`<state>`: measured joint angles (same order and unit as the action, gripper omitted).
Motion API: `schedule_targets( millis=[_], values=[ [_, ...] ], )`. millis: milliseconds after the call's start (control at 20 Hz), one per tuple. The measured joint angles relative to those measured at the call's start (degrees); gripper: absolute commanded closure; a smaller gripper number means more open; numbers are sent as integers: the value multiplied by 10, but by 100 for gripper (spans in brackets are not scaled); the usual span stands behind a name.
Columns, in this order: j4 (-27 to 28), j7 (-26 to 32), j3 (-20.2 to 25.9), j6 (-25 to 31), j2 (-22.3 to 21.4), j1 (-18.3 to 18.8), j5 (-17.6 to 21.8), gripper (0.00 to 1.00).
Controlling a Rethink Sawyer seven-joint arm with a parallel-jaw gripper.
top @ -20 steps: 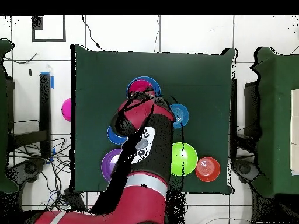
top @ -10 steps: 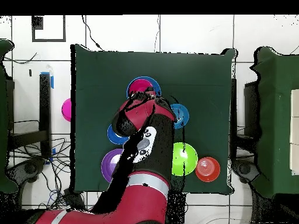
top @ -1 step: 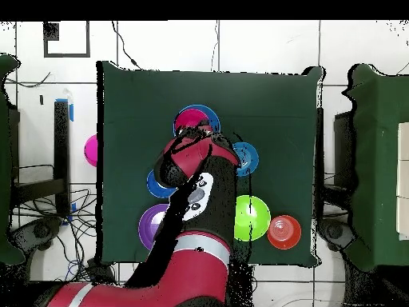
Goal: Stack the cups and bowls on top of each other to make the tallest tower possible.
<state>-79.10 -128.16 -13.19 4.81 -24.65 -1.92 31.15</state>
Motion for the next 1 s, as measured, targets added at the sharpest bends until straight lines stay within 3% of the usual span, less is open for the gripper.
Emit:
schedule_targets(
  millis=[700, 1000],
  values=[
    [0, 0, 14, -21, 11, 8, 0, 100],
    [-14, 0, 35, -19, -10, 21, 0, 100]
  ],
)
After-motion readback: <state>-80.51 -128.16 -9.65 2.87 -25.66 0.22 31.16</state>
